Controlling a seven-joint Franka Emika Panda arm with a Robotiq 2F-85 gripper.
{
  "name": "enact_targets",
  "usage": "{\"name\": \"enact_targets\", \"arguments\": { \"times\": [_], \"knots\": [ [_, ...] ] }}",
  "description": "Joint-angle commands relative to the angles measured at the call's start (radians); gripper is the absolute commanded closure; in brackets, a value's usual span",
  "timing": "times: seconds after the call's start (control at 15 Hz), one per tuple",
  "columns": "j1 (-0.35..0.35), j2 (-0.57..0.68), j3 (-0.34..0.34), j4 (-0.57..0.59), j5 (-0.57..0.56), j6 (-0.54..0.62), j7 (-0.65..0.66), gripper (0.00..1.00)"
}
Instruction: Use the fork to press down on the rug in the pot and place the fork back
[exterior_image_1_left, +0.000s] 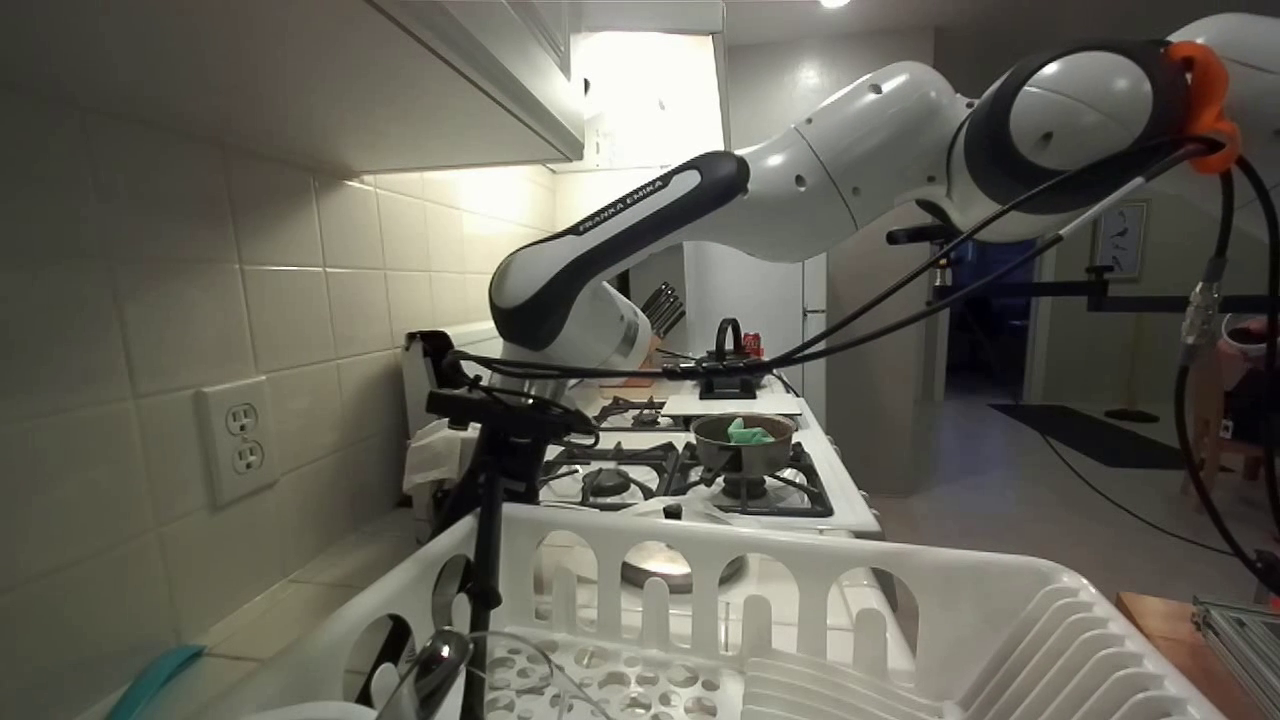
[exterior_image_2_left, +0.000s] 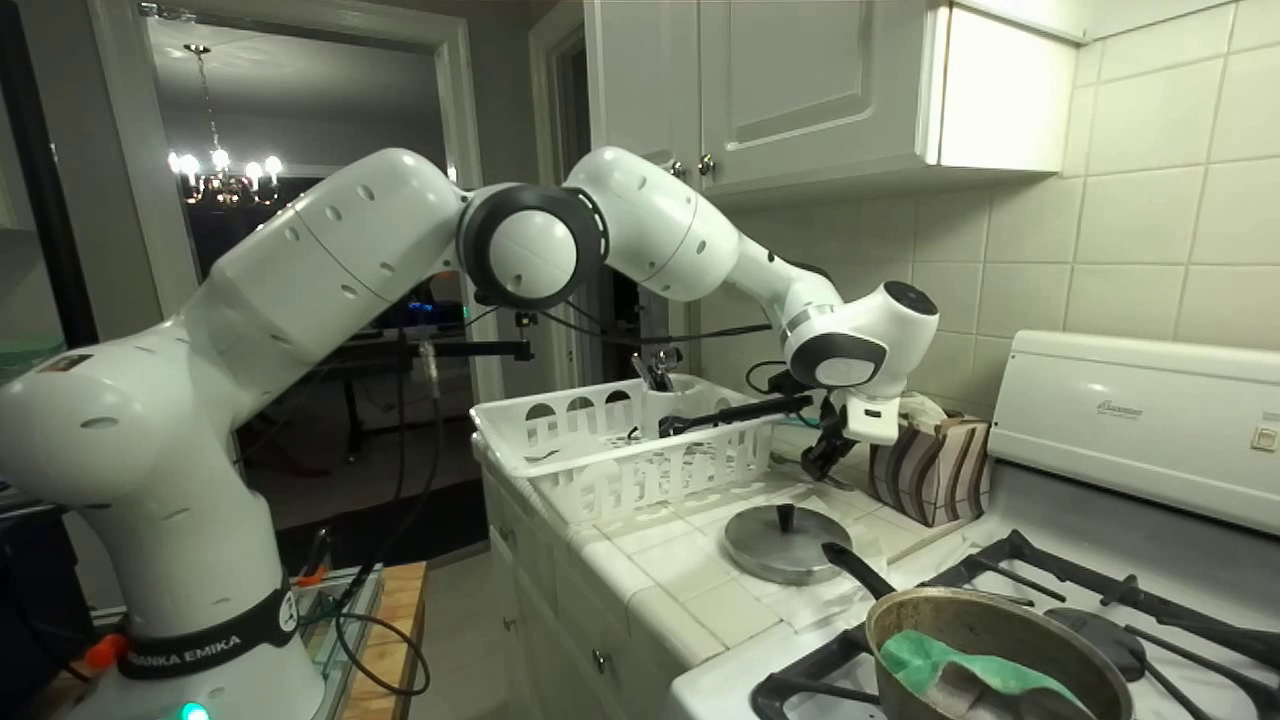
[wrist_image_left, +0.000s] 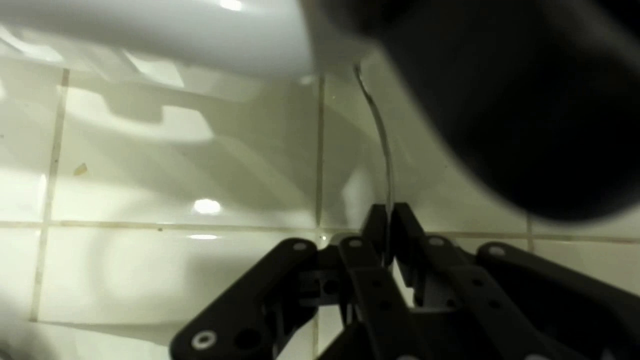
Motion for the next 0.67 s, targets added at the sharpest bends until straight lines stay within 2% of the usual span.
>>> {"name": "enact_targets", "arguments": {
  "times": [0.0, 0.27, 0.6],
  "knots": [
    [-0.015, 0.037, 0.02, 0.056, 0.032, -0.083, -0.01, 0.98],
    [0.039, -0.037, -0.018, -0.022, -0.009, 0.068, -0.011, 0.98],
    [0.13, -0.122, -0.06, -0.166, -0.02, 0.459, 0.036, 0.98]
  ]
}}
